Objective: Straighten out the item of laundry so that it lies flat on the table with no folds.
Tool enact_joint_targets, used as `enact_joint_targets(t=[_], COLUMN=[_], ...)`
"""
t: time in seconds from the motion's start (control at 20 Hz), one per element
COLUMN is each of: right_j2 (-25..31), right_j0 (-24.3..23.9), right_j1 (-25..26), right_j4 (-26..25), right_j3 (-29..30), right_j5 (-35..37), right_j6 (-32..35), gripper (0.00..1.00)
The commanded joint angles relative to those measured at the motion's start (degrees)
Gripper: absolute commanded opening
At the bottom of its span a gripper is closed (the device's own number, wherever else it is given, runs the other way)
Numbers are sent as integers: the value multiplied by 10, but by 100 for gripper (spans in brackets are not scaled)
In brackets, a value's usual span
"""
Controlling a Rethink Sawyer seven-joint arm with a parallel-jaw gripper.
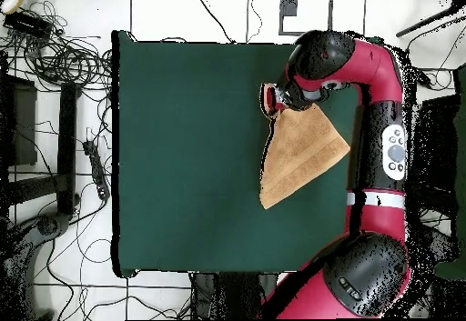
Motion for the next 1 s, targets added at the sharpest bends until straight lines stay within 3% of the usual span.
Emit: enact_joint_targets(t=[0.05, 0.4, 1.0], right_j2=[-86, -117, -167], right_j0=[27, 43, 47], right_j1=[-14, -26, -47], right_j4=[36, 66, 121], right_j3=[82, 70, 101], right_j5=[-60, -50, -92], right_j6=[147, 133, 133], gripper=[0, 0, 0])
